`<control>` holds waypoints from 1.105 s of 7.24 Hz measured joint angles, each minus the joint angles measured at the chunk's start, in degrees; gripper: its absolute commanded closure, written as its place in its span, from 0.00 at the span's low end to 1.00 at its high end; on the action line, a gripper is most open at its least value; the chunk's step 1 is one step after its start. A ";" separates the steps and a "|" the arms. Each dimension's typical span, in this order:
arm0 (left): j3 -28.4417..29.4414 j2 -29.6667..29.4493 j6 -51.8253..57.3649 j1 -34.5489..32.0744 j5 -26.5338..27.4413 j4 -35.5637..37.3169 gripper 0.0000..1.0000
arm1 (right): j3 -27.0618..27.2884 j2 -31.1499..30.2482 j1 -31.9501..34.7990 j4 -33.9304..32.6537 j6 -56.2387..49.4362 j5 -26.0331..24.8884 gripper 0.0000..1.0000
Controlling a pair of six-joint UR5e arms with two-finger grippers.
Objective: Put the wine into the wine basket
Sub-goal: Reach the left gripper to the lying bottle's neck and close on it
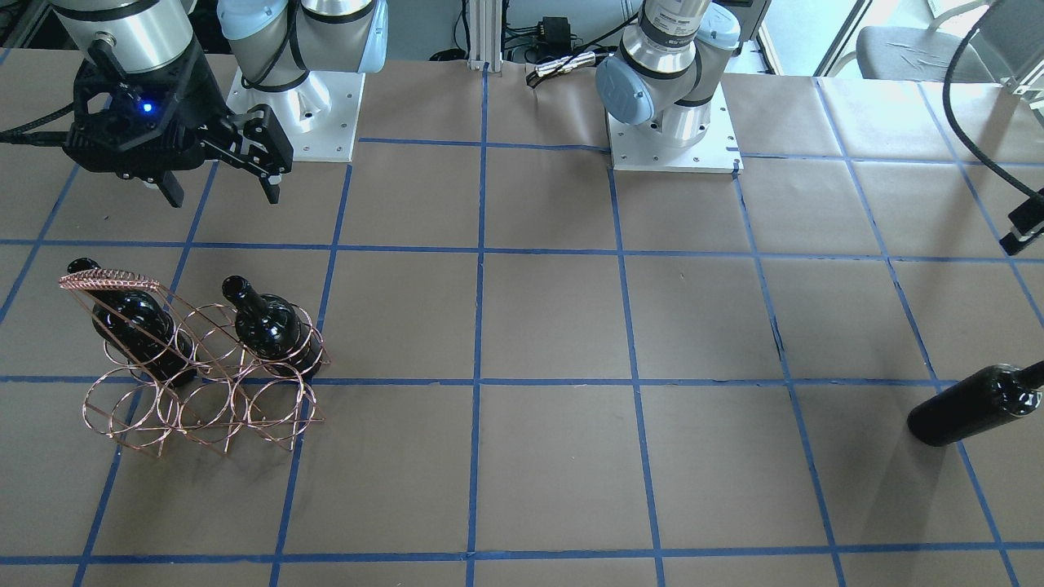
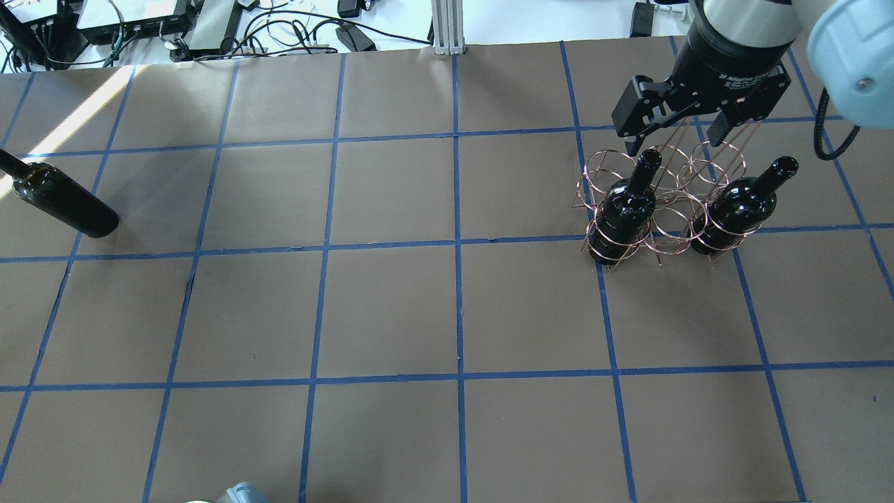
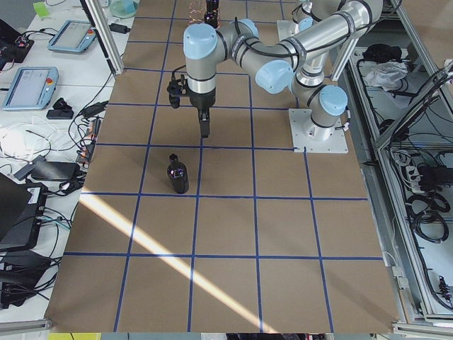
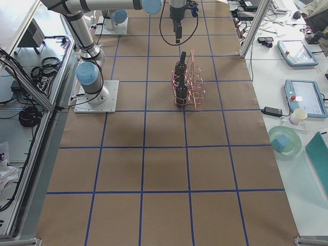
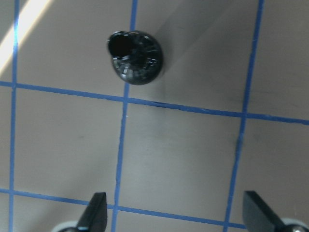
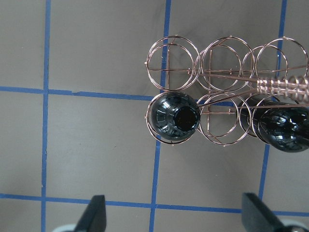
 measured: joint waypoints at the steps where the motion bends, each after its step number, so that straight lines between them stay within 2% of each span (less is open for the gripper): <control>1: 0.78 -3.07 0.83 1.36 0.13 4.31 0.00 | 0.00 0.00 0.01 -0.15 -0.03 0.10 0.00; 4: 4.27 -11.93 1.28 1.04 -4.85 9.34 0.00 | 0.00 0.03 0.01 -0.35 -0.07 0.18 0.00; 6: 4.50 -13.60 0.37 -2.41 -5.74 9.78 0.00 | 0.00 0.06 0.01 -0.64 -0.24 0.23 0.00; 8: 4.94 -14.53 3.48 -4.08 -4.23 10.97 0.00 | 0.00 0.10 -0.01 -0.86 -0.17 0.10 0.00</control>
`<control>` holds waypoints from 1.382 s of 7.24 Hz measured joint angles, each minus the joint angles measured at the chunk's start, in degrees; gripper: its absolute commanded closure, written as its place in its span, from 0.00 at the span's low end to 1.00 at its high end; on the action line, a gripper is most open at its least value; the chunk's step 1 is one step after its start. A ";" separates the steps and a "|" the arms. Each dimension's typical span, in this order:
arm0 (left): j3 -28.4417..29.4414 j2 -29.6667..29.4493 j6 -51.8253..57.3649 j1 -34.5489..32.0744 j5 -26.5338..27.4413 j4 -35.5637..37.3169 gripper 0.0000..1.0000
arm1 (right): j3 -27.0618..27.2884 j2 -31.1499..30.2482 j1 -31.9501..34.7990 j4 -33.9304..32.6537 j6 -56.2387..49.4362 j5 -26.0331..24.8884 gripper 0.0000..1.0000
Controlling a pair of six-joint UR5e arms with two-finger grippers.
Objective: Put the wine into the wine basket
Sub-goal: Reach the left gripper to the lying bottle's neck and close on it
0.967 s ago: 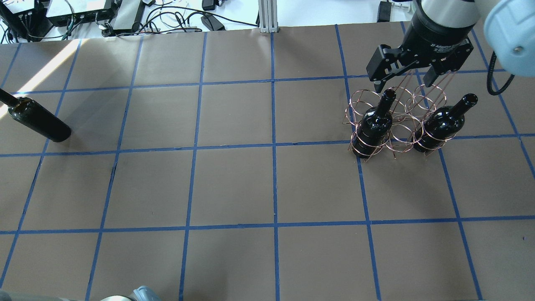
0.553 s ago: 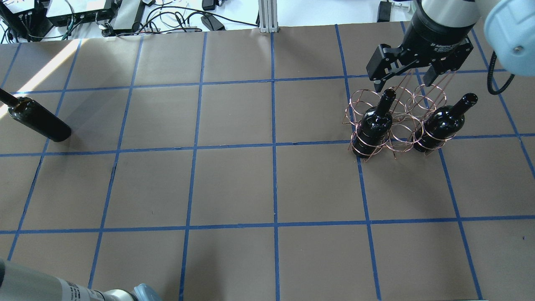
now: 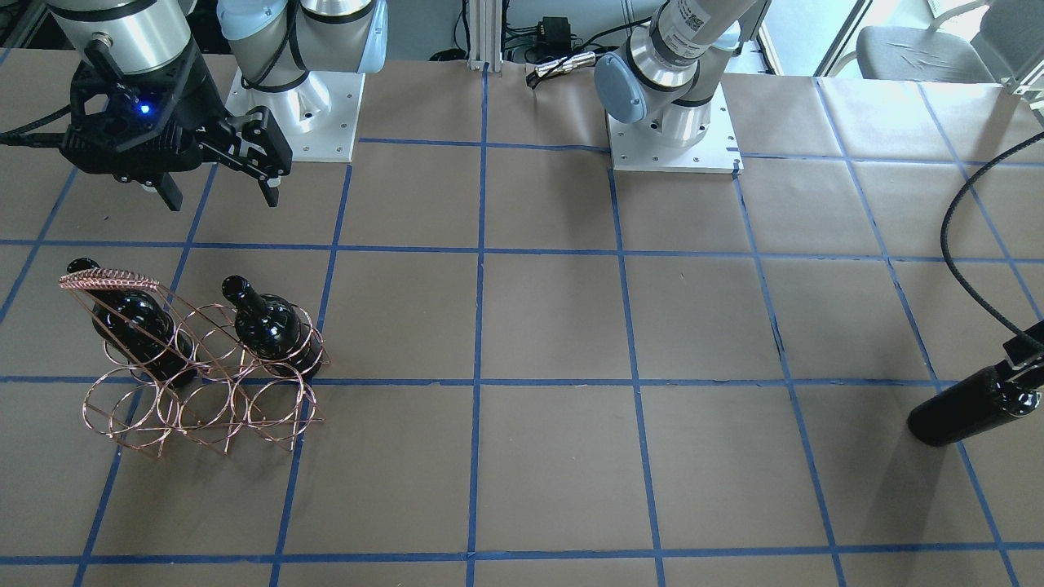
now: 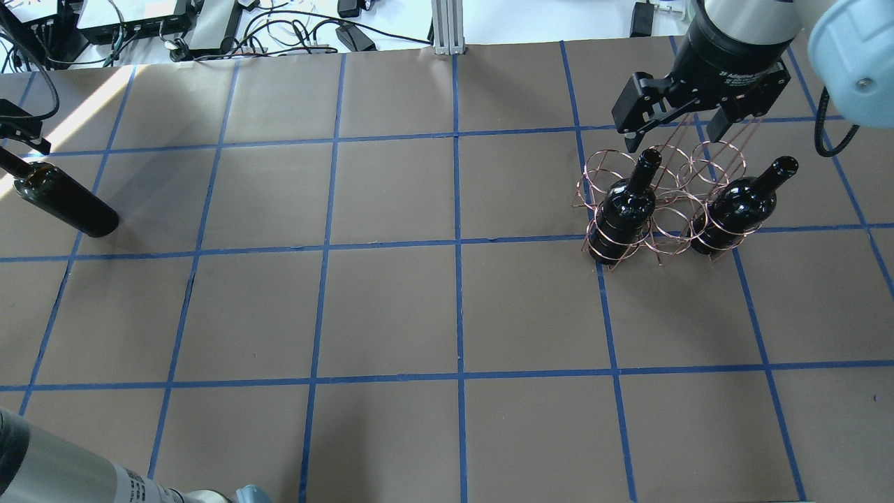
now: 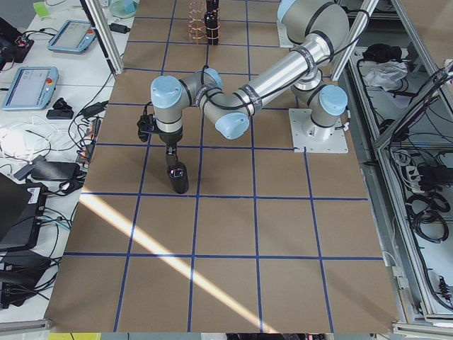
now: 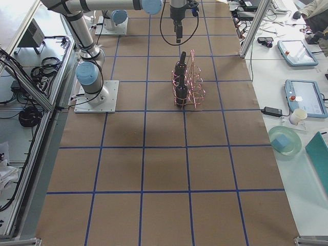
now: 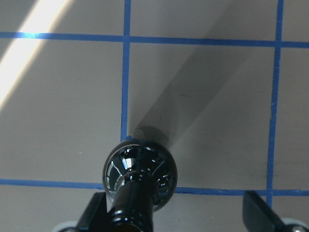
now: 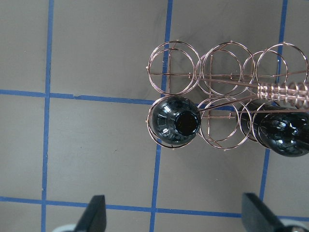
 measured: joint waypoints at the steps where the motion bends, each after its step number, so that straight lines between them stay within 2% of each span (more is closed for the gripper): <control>1: 0.08 -0.35 2.08 -0.12 1.08 0.55 0.01 | -0.02 -0.05 -0.08 -0.02 0.07 -0.07 0.00; 2: 0.08 -0.65 3.17 -0.14 1.60 0.79 0.11 | -0.03 -0.06 -0.13 -0.03 0.11 -0.13 0.00; 4: -0.09 -0.87 3.74 -0.12 1.91 0.83 0.55 | -0.01 -0.06 -0.03 0.03 0.18 -0.12 0.00; 6: -0.18 -0.75 5.57 1.12 2.37 0.76 0.81 | 0.00 -0.05 -0.09 0.14 0.15 -0.11 0.00; 8: -0.10 -0.66 7.96 2.05 2.49 0.83 0.96 | 0.00 -0.04 -0.16 -0.03 0.15 -0.07 0.00; 9: -0.09 -0.53 8.21 2.15 2.37 0.82 1.00 | 0.00 -0.04 -0.16 -0.04 0.18 -0.07 0.00; 10: -0.10 -0.27 8.16 2.18 2.18 0.66 1.00 | 0.00 -0.02 -0.18 -0.05 0.16 -0.04 0.00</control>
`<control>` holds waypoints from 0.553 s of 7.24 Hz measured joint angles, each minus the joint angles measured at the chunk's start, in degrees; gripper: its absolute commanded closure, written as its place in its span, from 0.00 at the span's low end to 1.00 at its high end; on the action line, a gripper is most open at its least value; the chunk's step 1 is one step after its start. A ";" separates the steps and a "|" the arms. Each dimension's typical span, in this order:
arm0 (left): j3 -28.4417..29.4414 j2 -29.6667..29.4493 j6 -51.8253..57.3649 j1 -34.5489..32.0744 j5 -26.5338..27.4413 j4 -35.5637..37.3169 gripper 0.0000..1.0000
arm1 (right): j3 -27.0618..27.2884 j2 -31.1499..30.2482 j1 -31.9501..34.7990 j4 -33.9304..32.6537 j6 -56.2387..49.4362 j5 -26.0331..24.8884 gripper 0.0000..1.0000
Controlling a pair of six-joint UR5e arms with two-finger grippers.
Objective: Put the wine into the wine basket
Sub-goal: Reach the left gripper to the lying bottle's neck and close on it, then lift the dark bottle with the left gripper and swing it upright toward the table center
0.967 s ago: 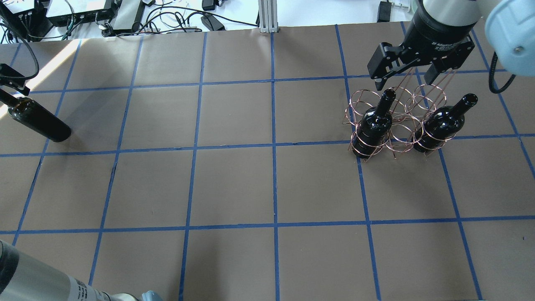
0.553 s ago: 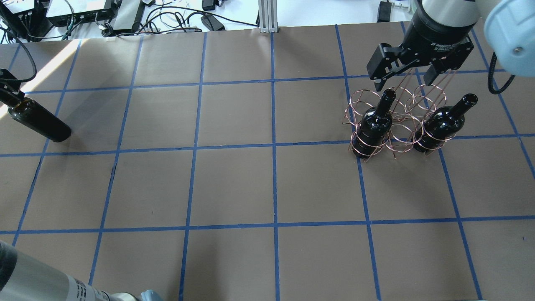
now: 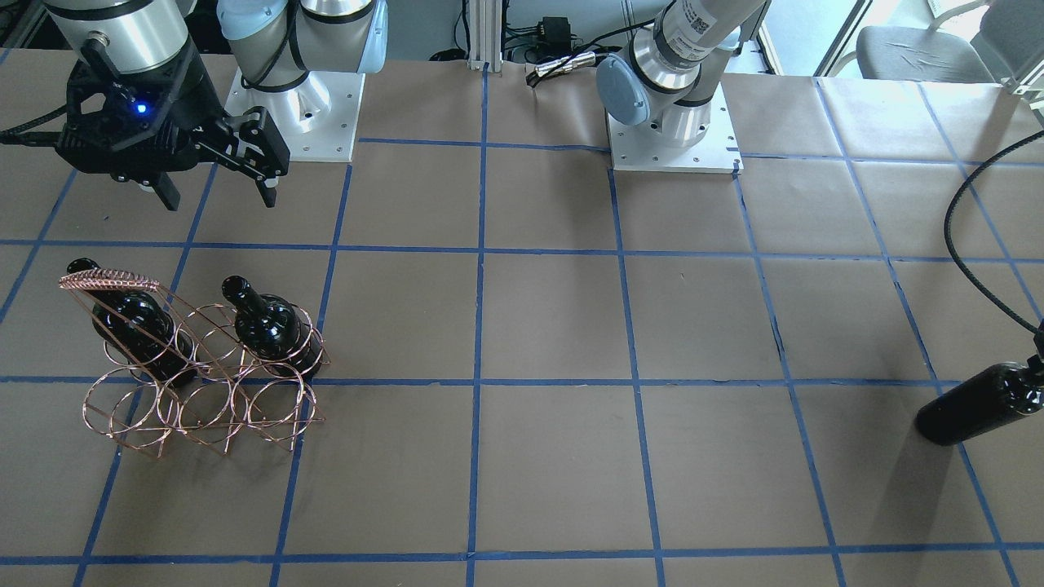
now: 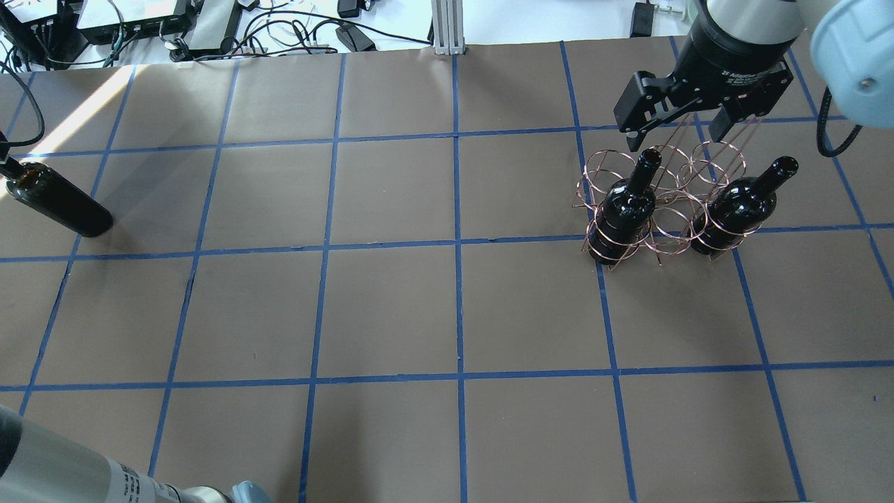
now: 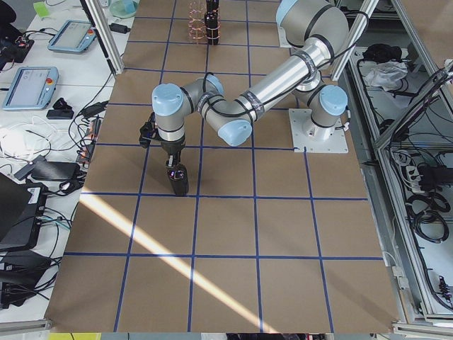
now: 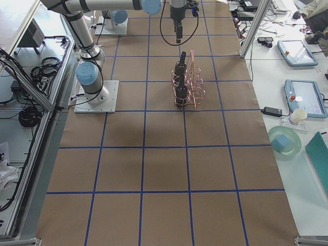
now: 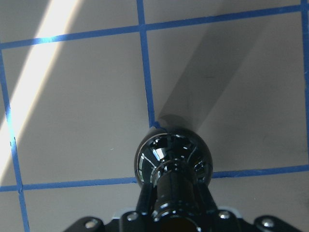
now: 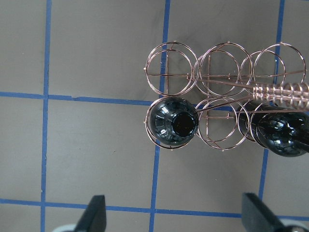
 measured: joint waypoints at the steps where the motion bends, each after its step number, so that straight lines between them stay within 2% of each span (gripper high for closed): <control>1: -0.15 0.62 -0.23 -0.13 -0.16 -0.50 1.00 | 0.00 0.03 -0.03 -0.04 -0.03 0.04 0.00; 3: -2.06 3.07 -1.95 -1.77 -0.20 -2.15 1.00 | -0.05 0.01 -0.23 0.10 0.03 -0.06 0.00; 4: -4.81 5.19 -3.99 -3.58 -0.01 -2.50 1.00 | -0.06 0.00 -0.27 -0.01 0.01 -0.02 0.00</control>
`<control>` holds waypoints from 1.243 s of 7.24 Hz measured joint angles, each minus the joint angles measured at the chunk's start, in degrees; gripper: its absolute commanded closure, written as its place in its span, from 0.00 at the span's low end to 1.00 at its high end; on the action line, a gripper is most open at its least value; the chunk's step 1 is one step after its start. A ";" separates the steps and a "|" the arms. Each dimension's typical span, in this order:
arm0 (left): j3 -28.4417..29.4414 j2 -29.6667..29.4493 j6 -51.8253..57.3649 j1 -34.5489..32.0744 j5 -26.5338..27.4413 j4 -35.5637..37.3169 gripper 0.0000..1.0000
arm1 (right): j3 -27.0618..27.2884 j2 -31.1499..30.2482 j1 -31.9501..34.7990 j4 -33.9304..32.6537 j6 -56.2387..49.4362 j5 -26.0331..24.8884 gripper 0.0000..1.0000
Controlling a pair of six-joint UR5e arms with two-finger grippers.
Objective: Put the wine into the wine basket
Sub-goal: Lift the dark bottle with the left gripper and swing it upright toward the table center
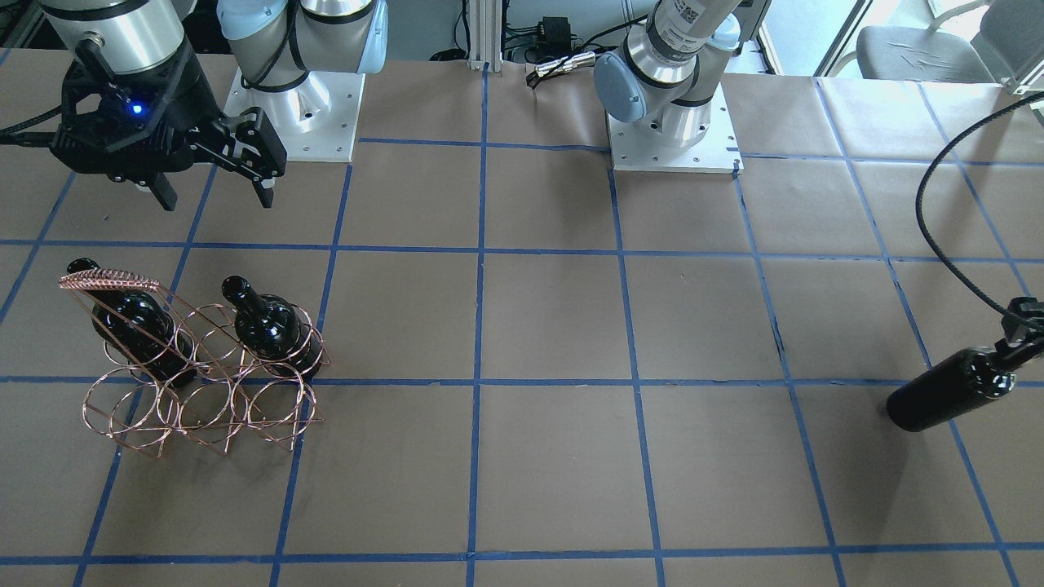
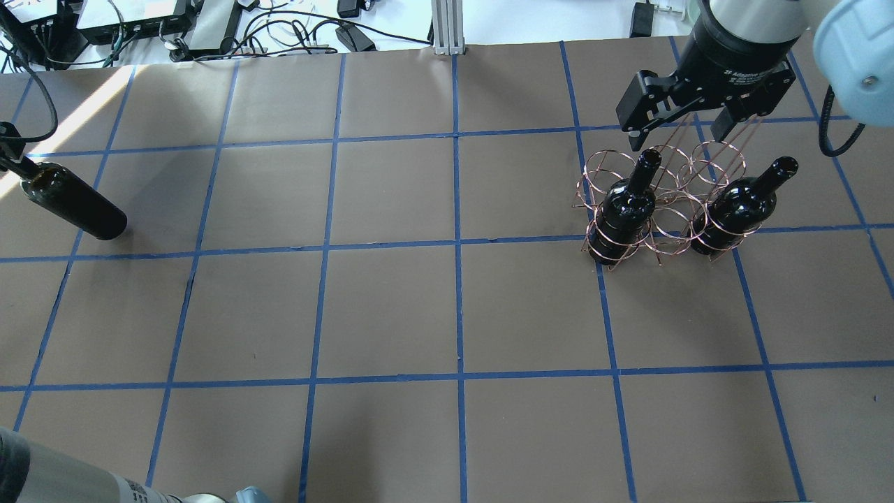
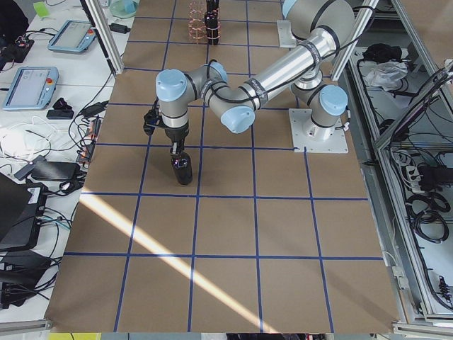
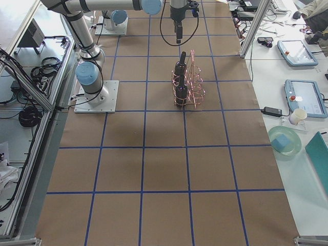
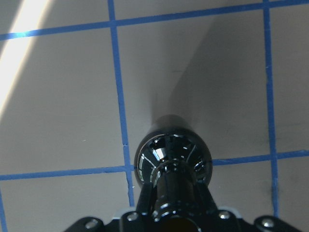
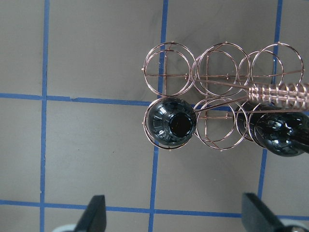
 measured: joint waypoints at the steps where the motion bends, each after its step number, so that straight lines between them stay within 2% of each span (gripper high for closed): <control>1: -3.40 2.84 -3.91 -2.41 -0.04 -0.19 1.00 | 0.02 0.05 0.01 -0.13 -0.14 0.13 0.00; 3: -10.56 10.35 -15.41 -8.87 -0.24 -0.90 1.00 | 0.00 0.10 -0.02 -0.27 -0.24 0.24 0.00; 5: -17.19 18.79 -33.49 -19.07 -0.14 -3.05 1.00 | -0.13 -0.34 -0.14 -0.13 -0.02 -0.25 0.00; 7: -20.09 23.92 -50.05 -30.34 -0.04 -7.97 1.00 | -0.22 -1.29 -0.11 0.41 0.00 -0.43 0.00; 9: -21.57 26.72 -56.66 -34.65 -0.25 -12.17 1.00 | -0.21 -2.77 -0.04 0.52 -0.12 0.06 0.00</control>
